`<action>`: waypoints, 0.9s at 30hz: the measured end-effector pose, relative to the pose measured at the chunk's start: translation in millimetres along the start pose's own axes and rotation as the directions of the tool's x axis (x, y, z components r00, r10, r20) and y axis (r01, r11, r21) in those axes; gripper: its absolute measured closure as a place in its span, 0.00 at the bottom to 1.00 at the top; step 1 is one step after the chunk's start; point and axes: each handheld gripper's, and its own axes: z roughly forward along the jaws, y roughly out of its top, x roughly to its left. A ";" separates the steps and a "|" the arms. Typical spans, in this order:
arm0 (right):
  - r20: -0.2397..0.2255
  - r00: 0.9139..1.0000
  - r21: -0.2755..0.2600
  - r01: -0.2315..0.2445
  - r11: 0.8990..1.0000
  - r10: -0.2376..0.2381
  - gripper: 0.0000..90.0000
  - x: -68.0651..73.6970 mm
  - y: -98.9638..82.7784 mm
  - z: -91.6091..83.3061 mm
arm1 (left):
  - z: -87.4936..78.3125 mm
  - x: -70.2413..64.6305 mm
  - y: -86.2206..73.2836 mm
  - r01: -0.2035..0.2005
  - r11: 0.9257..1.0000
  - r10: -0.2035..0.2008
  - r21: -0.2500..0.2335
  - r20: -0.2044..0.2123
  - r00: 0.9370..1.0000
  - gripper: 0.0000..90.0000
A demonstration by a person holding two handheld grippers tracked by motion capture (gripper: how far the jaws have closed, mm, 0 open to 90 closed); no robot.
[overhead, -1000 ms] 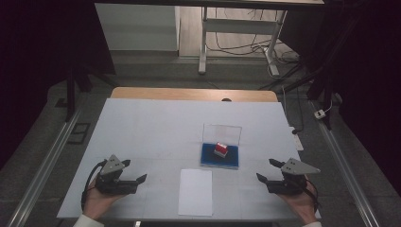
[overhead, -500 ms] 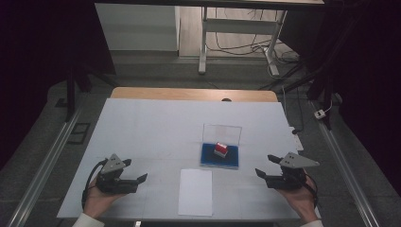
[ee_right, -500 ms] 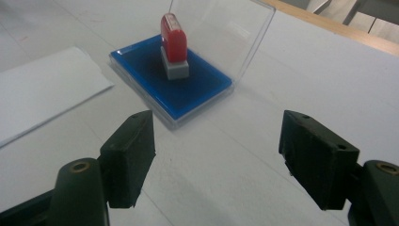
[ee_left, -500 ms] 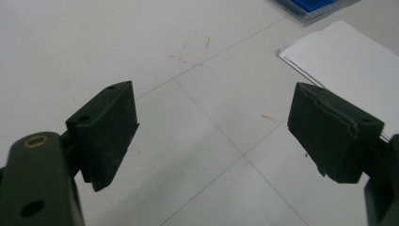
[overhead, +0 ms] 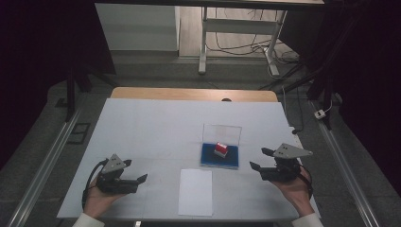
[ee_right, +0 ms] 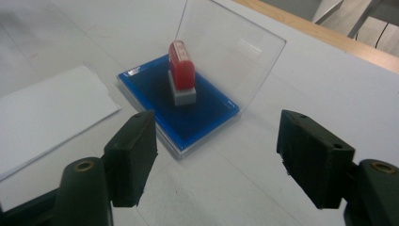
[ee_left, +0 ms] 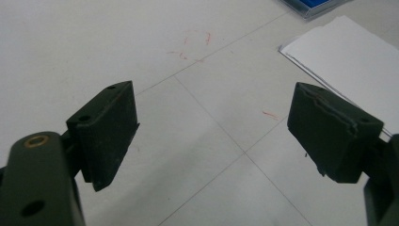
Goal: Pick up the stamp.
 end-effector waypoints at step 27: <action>-0.061 0.997 0.041 0.042 0.998 -0.039 0.35 7.8 63.8 42.7 | 1.1 0.7 -0.1 0.001 1.000 -0.001 0.007 -0.005 1.000 0.19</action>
